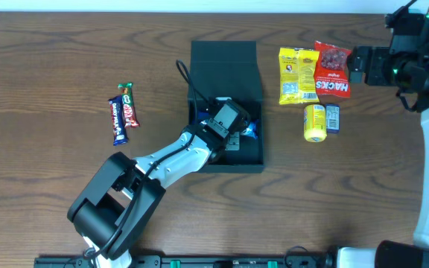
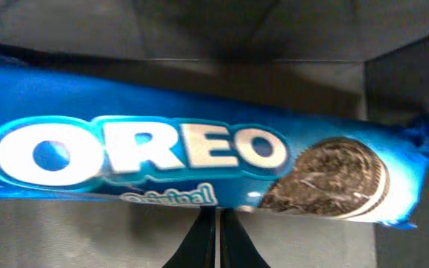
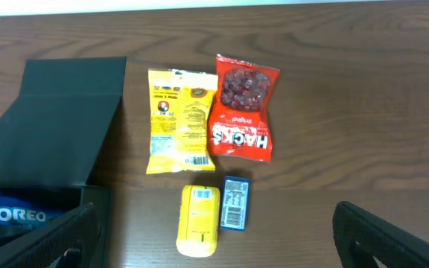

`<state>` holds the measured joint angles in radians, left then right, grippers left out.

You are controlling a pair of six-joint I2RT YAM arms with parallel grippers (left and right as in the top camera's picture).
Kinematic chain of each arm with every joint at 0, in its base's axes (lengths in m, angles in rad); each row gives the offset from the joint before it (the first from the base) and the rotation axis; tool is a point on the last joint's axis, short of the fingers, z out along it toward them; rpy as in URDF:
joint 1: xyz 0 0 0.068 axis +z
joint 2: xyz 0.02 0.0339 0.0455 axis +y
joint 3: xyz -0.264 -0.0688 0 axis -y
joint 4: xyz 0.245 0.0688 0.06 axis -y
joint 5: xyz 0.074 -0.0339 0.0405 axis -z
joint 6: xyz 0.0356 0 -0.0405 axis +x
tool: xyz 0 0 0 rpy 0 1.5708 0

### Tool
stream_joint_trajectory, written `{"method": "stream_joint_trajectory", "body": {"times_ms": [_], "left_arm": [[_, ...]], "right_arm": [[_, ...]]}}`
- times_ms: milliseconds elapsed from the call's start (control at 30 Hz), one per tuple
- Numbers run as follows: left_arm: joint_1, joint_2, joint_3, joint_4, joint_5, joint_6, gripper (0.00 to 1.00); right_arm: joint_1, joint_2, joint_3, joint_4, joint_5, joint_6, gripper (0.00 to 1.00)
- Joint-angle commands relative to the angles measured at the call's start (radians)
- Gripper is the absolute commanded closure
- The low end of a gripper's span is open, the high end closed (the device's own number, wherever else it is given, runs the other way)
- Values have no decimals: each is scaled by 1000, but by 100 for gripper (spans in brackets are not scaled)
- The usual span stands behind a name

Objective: Pack container
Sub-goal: 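Lower the Oreo pack flat into the box and release it, then withdraw the left gripper from the box toward the chocolate bars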

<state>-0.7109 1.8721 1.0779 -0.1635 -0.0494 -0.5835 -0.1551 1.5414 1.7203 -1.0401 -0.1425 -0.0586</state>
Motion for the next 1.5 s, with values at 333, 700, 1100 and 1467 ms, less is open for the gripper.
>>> {"method": "stream_joint_trajectory", "body": {"times_ms": [333,700,1100,1467], "left_arm": [[-19,17,11,35,136,17,94],[-57,20,11,103,171,117,95],[-63,65,11,140,169,116,94],[-63,84,11,251,54,116,94]], "right_arm": [[-8,-19,-2,-1,-5,13,1],[-8,-19,-2,0,-5,13,1],[-8,-19,-2,-12,-5,13,1],[-8,-19,-2,-16,-5,13,1]]}}
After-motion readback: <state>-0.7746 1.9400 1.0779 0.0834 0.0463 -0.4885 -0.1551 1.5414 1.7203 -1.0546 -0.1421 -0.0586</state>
